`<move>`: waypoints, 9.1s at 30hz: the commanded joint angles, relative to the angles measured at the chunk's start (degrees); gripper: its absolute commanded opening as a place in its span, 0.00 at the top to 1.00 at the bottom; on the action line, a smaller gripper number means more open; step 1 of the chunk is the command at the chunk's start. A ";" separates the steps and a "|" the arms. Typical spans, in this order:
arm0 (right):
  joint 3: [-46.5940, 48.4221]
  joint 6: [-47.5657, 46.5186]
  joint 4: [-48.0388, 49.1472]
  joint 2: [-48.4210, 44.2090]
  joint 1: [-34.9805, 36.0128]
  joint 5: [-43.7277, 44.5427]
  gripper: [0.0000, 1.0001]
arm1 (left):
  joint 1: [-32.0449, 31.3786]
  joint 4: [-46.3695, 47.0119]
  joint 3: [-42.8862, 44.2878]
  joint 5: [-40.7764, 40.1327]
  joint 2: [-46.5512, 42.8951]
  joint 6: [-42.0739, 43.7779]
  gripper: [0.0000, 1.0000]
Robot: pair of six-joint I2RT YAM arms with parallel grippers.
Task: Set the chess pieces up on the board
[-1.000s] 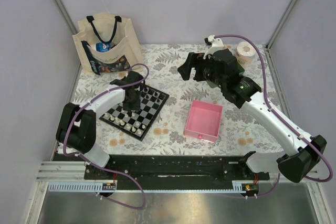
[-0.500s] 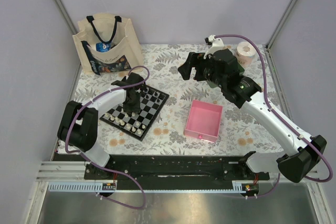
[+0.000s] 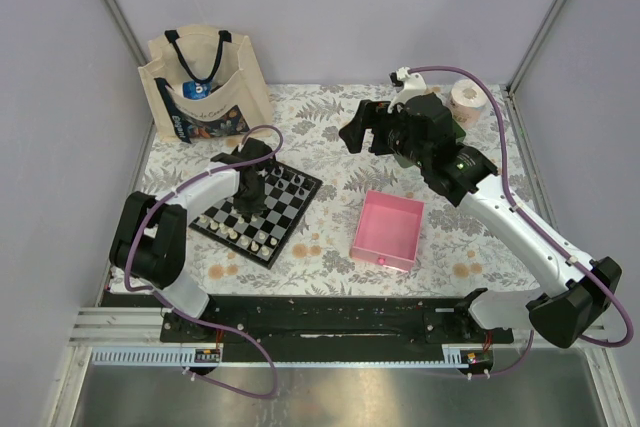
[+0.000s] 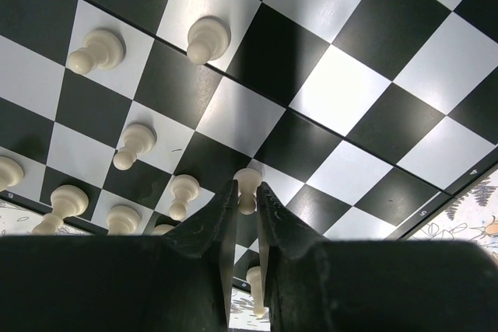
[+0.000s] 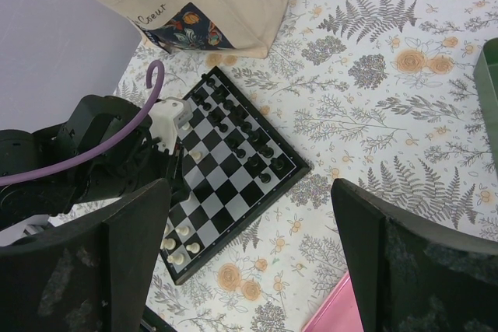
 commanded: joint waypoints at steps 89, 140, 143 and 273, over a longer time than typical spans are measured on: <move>-0.90 0.40 3.89 1.30 -1.14 -1.32 0.05 | 1.01 -1.73 -3.76 -3.42 -15.23 -3.99 0.54; -1.96 -0.40 4.06 0.07 -1.40 -0.88 0.04 | 6.29 1.79 -2.79 -1.40 -3.89 -4.17 0.78; -1.96 -0.48 4.06 0.16 -1.40 -0.79 0.04 | 6.03 1.61 -3.06 -1.40 -3.54 -4.35 0.79; -3.01 -0.75 4.85 -0.10 -2.02 -0.97 0.03 | 11.21 -0.49 3.71 -1.57 -0.72 -2.06 0.97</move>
